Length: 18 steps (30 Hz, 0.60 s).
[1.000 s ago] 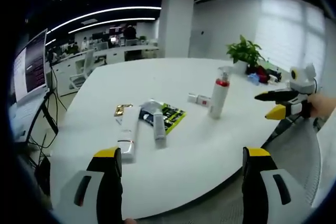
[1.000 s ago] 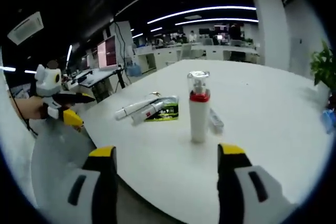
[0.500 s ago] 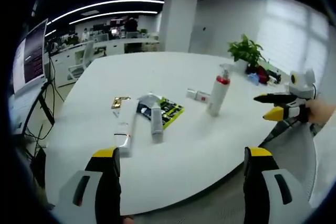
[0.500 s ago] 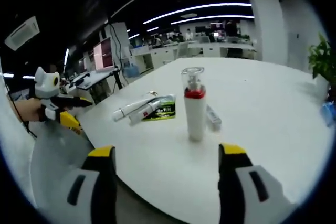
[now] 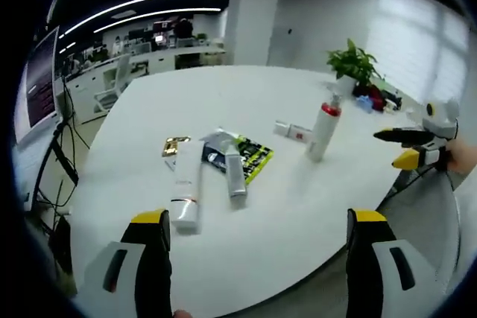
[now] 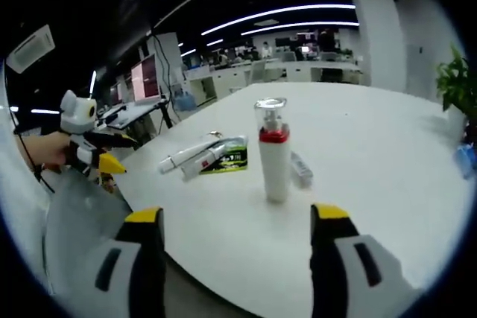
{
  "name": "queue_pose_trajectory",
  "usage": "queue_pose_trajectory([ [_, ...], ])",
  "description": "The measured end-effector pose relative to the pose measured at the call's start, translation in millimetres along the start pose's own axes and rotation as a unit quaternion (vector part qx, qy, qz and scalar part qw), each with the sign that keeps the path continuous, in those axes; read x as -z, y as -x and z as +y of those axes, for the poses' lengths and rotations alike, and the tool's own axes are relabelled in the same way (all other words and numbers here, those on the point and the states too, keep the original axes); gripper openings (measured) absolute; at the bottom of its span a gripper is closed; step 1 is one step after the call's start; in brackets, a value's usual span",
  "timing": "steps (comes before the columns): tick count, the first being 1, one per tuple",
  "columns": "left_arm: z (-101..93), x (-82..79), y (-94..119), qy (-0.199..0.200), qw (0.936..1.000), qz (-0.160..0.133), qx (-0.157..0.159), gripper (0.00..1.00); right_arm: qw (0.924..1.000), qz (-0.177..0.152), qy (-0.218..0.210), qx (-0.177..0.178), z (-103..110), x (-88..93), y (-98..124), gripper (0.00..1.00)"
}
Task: Arrange the skincare products in the storage area until every visible bottle or jar stands upright without overlapping.
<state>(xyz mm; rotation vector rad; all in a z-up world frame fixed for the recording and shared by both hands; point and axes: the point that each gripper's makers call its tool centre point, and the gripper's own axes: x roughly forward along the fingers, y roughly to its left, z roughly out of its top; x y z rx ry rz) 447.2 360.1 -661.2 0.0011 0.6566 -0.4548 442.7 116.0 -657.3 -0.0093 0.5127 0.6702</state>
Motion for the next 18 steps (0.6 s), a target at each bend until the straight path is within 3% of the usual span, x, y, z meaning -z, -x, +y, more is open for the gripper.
queue_pose_trajectory([
  [10,31.7,-12.0,-28,-0.024,0.9987,0.045,-0.002,0.95,1.0,0.003,-0.009,0.0,-4,-2.6,-8,0.82],
  [18,55.4,-17.2,-52,-0.035,0.9966,0.075,-0.006,0.88,1.0,0.002,-0.006,-0.001,-11,-5.4,-15,0.83],
])
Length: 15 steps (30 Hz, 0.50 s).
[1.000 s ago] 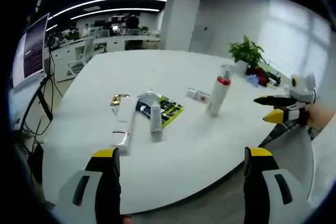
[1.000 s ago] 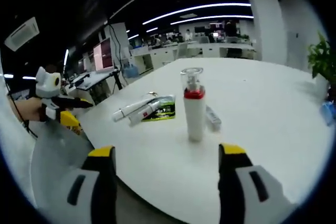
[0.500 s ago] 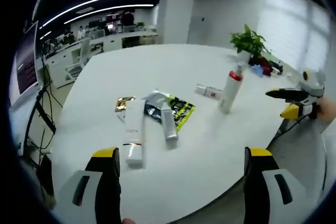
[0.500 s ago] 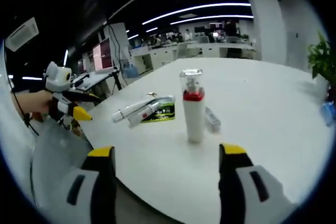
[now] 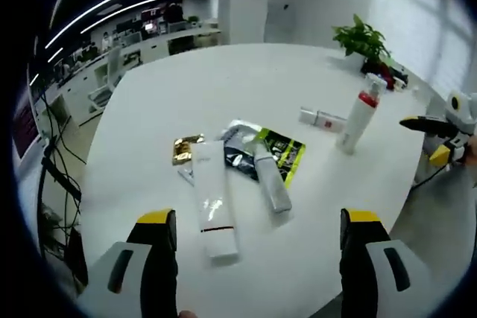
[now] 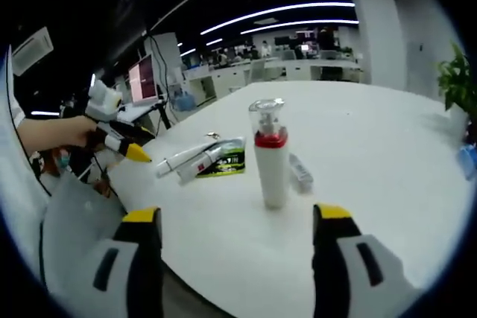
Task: Arrange the skincare products in the storage area until every visible bottle or jar stands upright without overlapping.
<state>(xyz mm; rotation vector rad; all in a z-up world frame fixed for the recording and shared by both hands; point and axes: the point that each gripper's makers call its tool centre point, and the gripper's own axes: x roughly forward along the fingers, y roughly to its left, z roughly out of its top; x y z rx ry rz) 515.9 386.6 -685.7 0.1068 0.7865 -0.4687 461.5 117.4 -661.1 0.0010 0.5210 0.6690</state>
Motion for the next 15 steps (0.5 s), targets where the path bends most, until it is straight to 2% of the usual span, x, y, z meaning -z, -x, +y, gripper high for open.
queue_pose_trajectory([
  [9,23.8,2.9,-22,-0.01,0.9987,0.049,-0.01,0.79,1.0,0.006,-0.001,0.001,-4,0.9,-5,0.83],
  [15,36.6,2.9,-38,-0.013,0.9974,0.07,-0.013,0.69,0.9999,0.012,-0.008,0.002,-6,5.7,-8,0.83],
])
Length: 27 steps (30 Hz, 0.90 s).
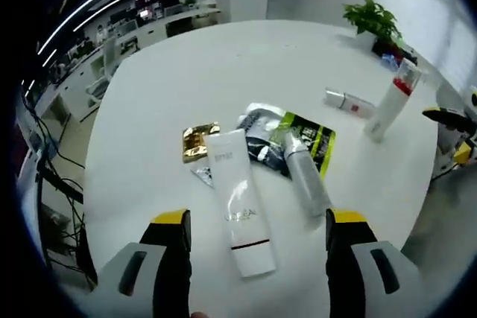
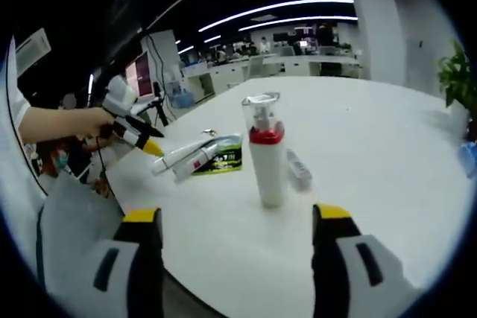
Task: Arrange the skincare products in the storage area until every visible bottle or jar stands upright without overlapping.
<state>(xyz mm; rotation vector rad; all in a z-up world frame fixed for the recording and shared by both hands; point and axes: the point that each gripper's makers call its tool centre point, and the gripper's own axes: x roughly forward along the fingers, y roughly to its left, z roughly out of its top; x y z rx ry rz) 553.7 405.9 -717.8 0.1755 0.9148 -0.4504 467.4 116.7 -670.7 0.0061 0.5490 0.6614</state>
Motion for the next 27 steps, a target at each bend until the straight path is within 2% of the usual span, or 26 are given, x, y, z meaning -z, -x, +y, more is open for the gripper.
queue_pose_trajectory([
  [12,12.7,-10.0,-29,-0.012,0.9995,0.031,-0.003,0.55,0.9998,0.005,-0.016,0.008,-5,7.3,-3,0.83],
  [15,16.7,-11.8,-36,-0.014,0.9993,0.034,-0.007,0.48,0.9997,0.005,-0.02,0.01,-7,7.6,-4,0.82],
  [22,21.3,-12.7,-50,-0.013,0.9986,0.05,-0.006,0.46,0.9996,0.009,-0.025,0.013,-8,11.1,-6,0.82],
  [27,23.0,-12.4,-58,-0.023,0.9979,0.06,-0.011,0.38,0.9994,0.011,-0.029,0.014,-8,14.3,-7,0.82],
])
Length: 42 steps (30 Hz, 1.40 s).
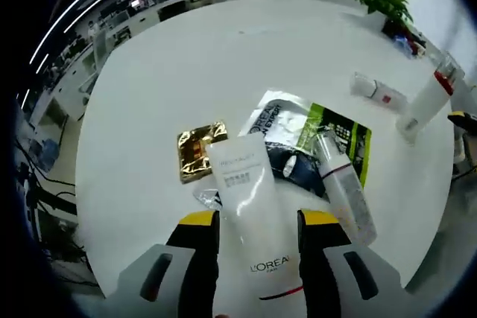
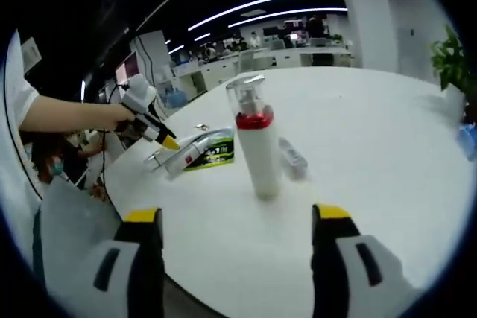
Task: Arrange the skincare products in the storage area until every visible bottle or jar stands upright without overlapping.
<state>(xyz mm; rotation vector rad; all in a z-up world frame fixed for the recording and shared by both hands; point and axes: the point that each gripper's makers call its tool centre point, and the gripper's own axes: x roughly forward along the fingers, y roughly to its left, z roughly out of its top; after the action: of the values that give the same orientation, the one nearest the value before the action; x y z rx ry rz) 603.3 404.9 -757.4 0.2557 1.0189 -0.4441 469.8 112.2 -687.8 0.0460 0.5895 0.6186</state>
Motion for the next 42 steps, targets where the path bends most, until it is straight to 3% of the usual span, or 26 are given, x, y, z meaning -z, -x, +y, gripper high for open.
queue_pose_trajectory([
  [11,4.9,5.4,-15,0.013,0.9996,0.025,-0.005,0.36,1.0,-0.001,0.001,0.001,-1,-3.1,0,0.82],
  [28,10.3,3.7,-13,0.024,0.9994,0.014,-0.021,0.31,0.9999,-0.005,0.009,-0.01,10,-10.2,0,0.82],
  [39,8.0,-7.8,17,0.03,0.9983,-0.042,-0.028,0.3,0.9996,-0.012,0.011,-0.023,24,-13.6,3,0.81],
  [42,2.8,-15.1,27,0.026,0.9965,-0.077,-0.019,0.3,0.9994,-0.018,0.008,-0.028,29,-18.2,4,0.81],
])
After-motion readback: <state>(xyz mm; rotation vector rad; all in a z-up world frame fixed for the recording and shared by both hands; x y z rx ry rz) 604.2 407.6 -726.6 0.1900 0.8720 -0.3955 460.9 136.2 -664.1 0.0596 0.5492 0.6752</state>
